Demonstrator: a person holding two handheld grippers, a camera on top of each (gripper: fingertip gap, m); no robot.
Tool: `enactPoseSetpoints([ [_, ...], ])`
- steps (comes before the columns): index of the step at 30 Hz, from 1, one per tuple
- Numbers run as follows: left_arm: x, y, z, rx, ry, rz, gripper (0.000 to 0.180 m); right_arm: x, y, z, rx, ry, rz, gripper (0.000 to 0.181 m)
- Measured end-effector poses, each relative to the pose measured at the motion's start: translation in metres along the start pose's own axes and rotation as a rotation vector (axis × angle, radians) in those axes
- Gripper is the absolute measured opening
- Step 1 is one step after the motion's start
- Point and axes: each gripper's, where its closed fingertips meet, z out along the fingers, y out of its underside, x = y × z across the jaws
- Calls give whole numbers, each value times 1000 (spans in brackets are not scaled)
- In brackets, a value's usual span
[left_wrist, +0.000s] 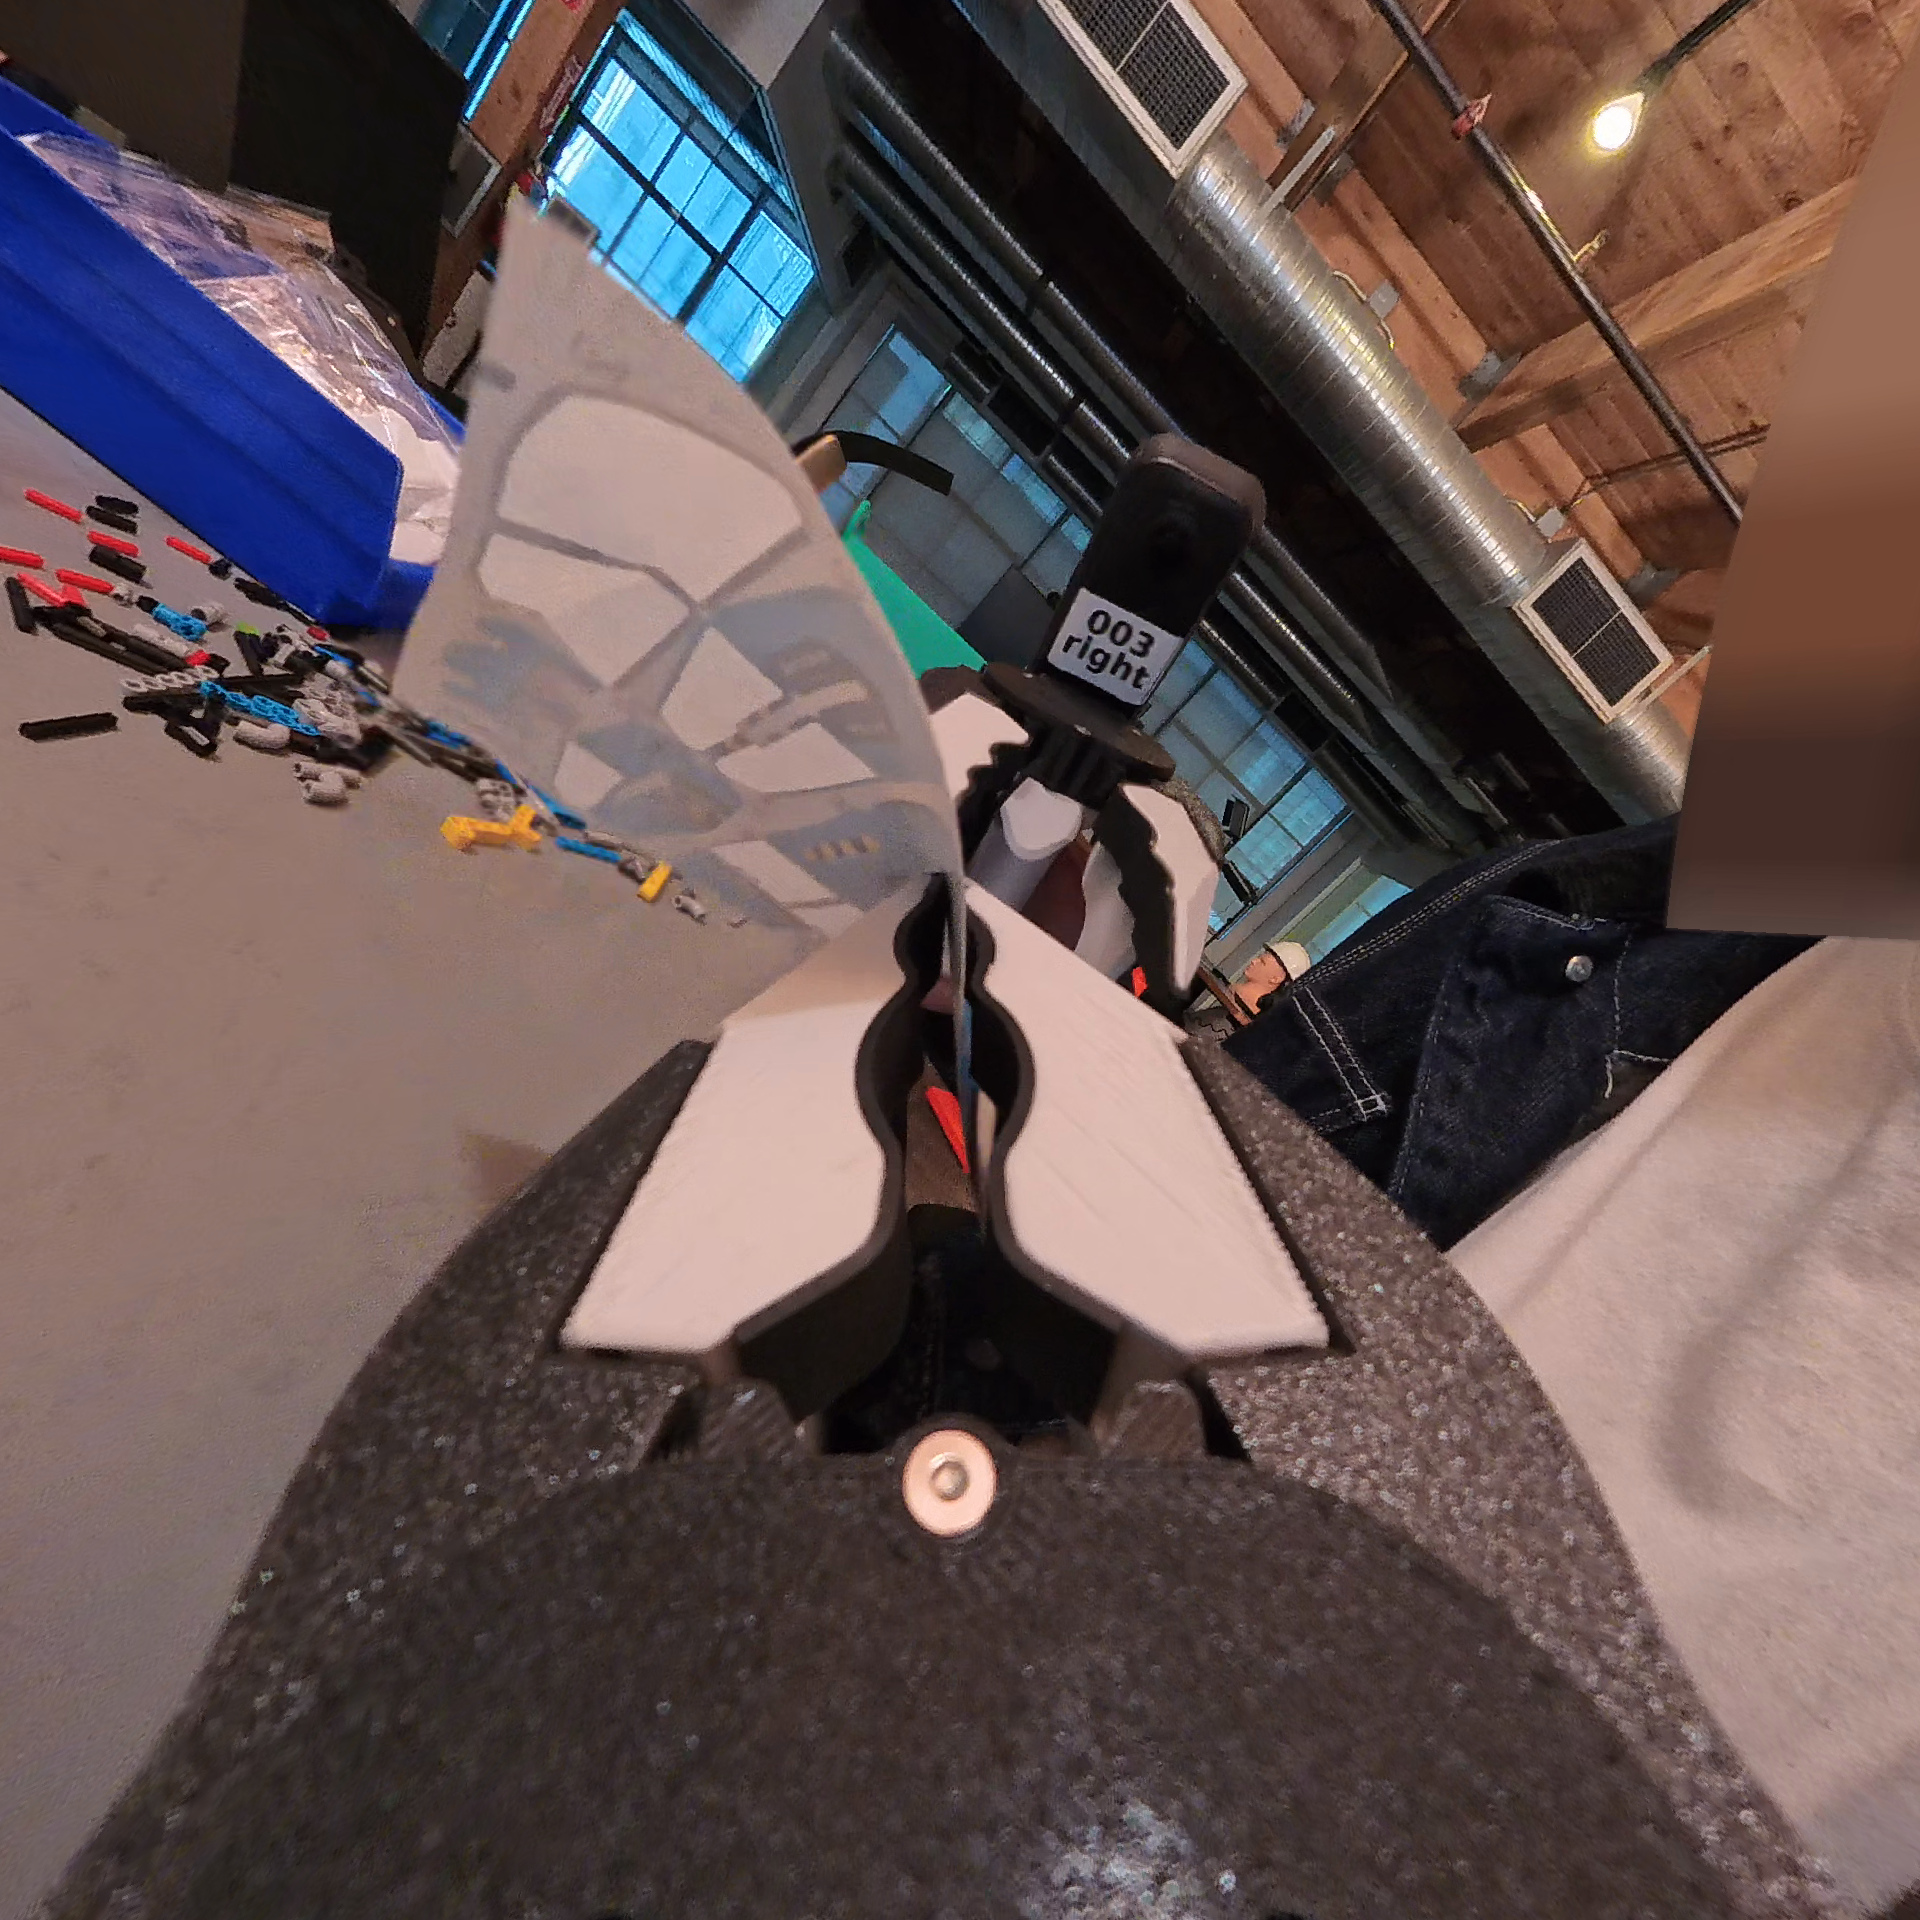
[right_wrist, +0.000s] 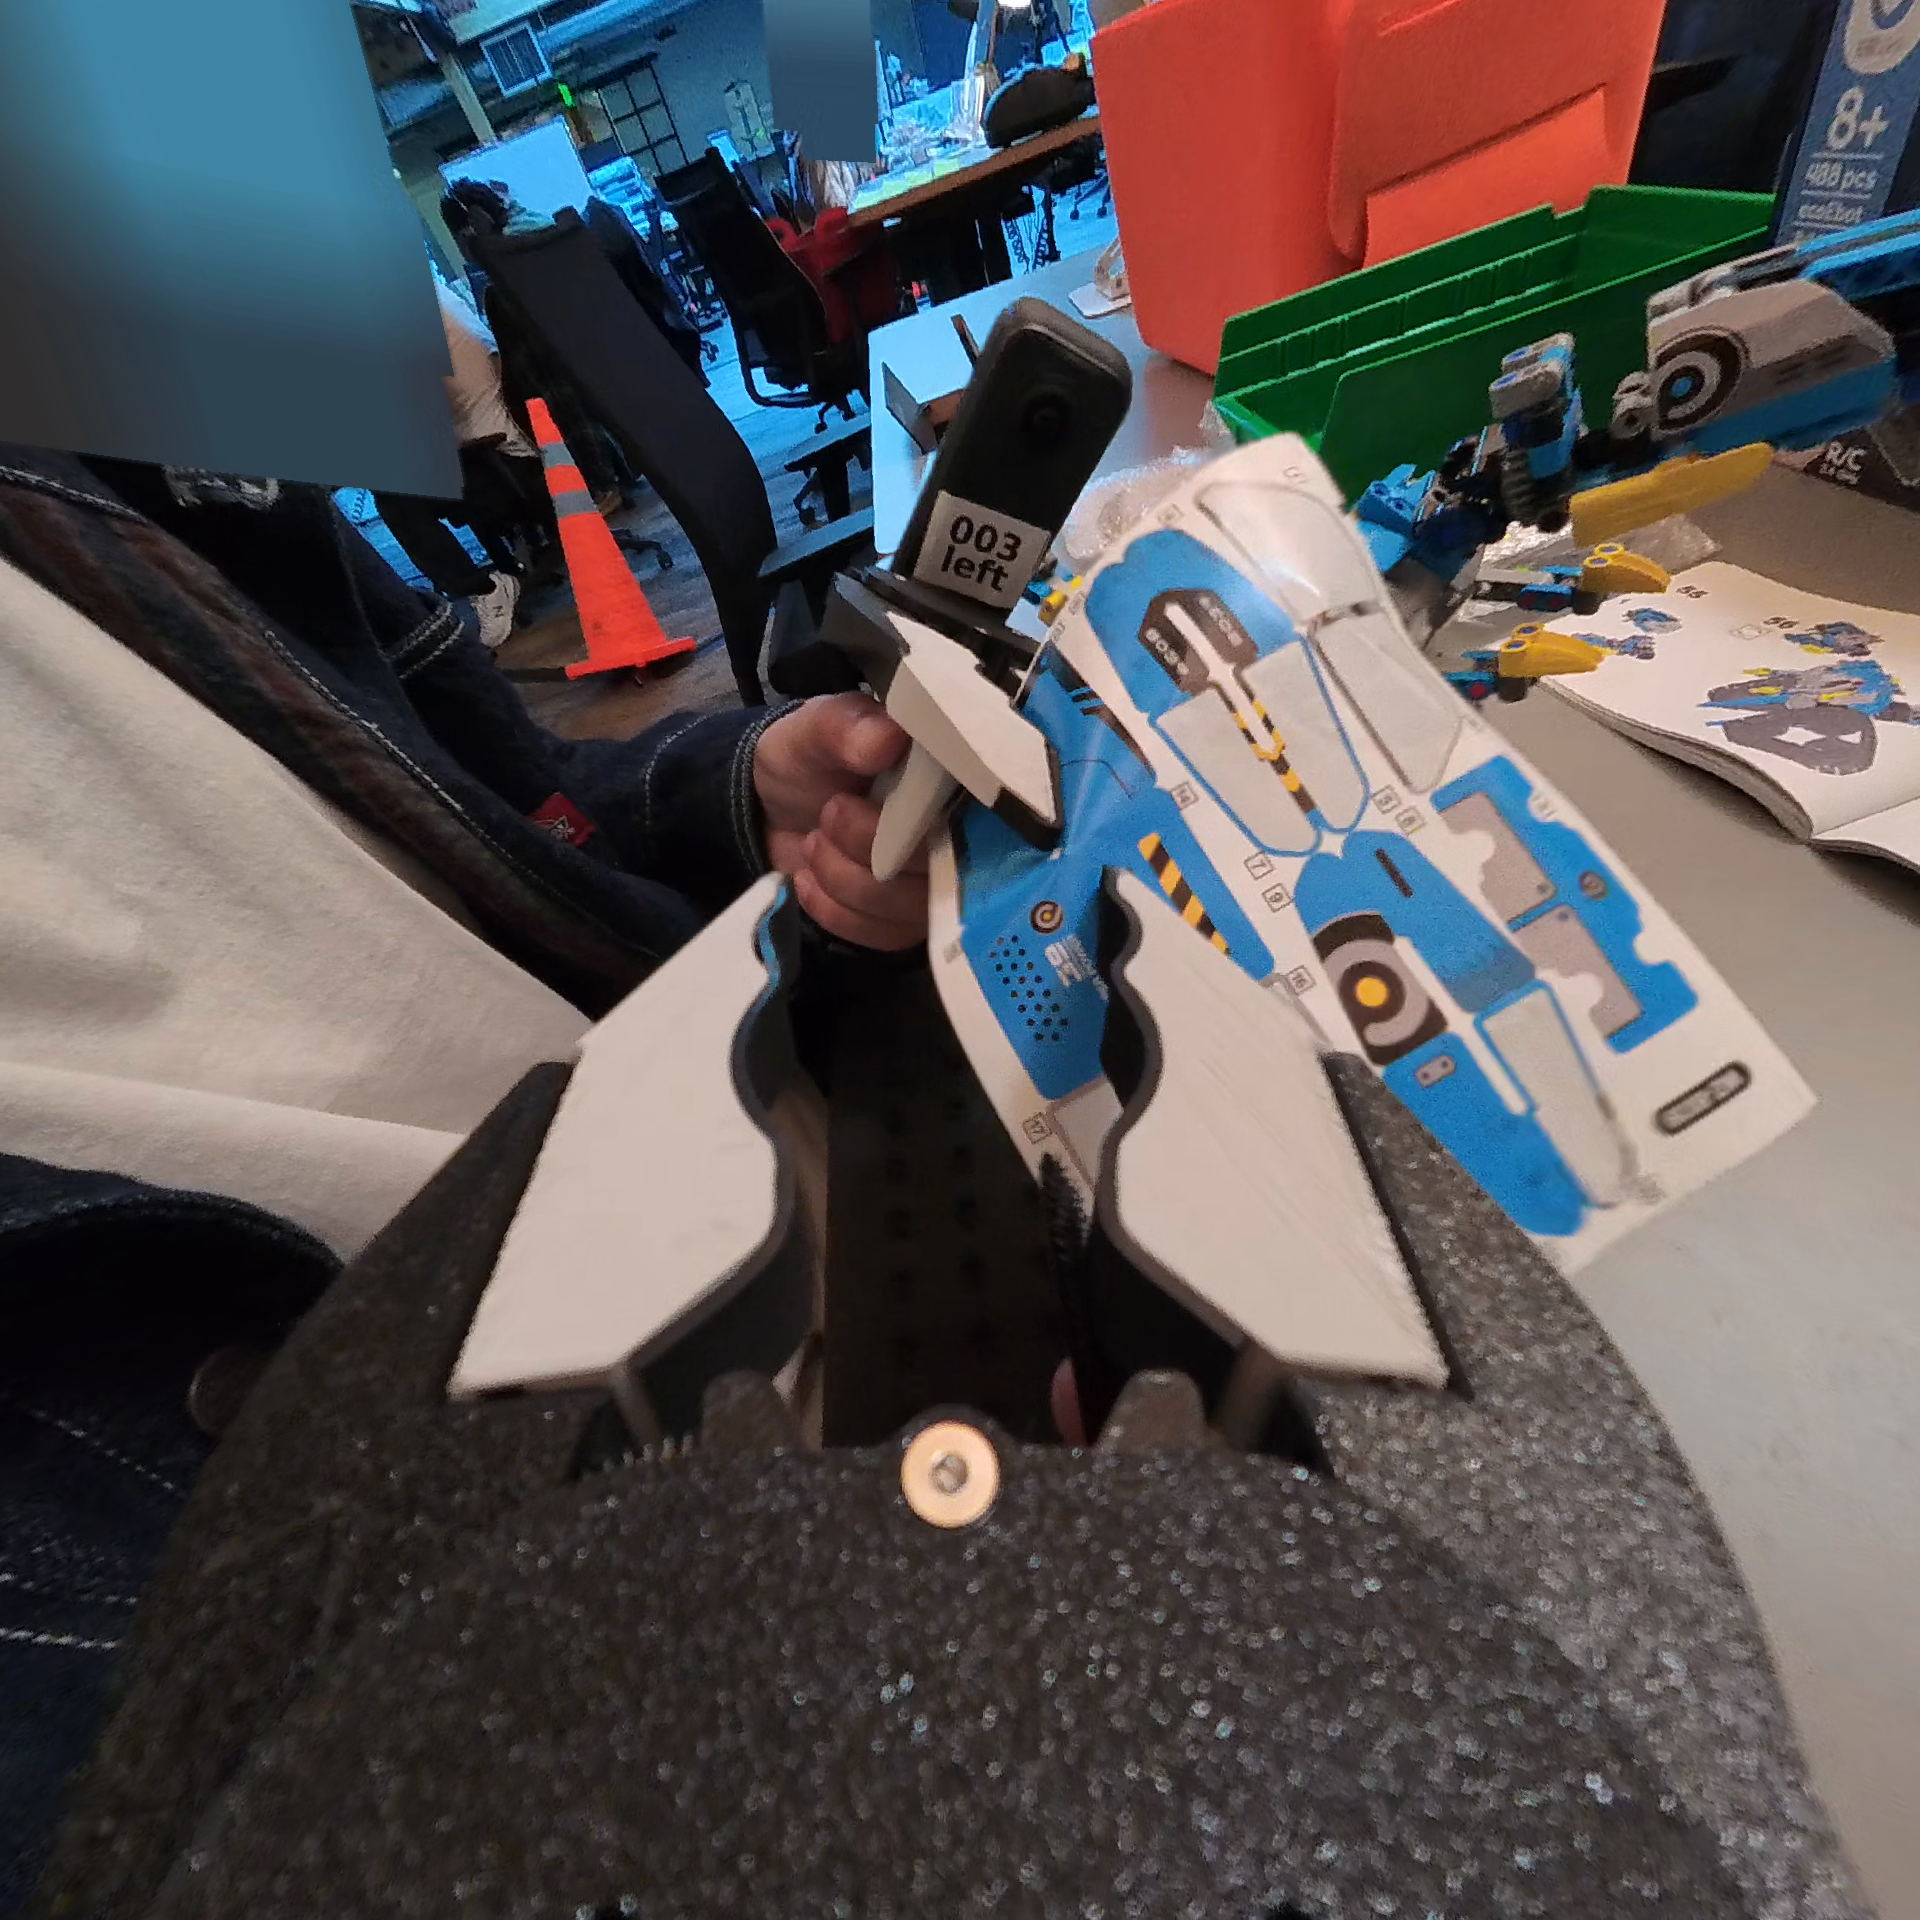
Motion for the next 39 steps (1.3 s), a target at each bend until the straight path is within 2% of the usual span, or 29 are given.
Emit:
enactPoseSetpoints([
  [6,0,1,1,-1,-1,9,0,-3,2,9,11,-36,29,56],
  [15,8,6,2,-29,12,65,0,10,-1,7,152,-158,233,11],
  [28,22,16,3,-67,63,165,0,-4,0,1,247,-458,417,7],
  [34,23,18,3,-79,65,176,0,-3,-1,-3,270,-492,437,0],
  [39,19,19,3,-82,49,168,0,0,2,-3,249,-437,396,0],
])
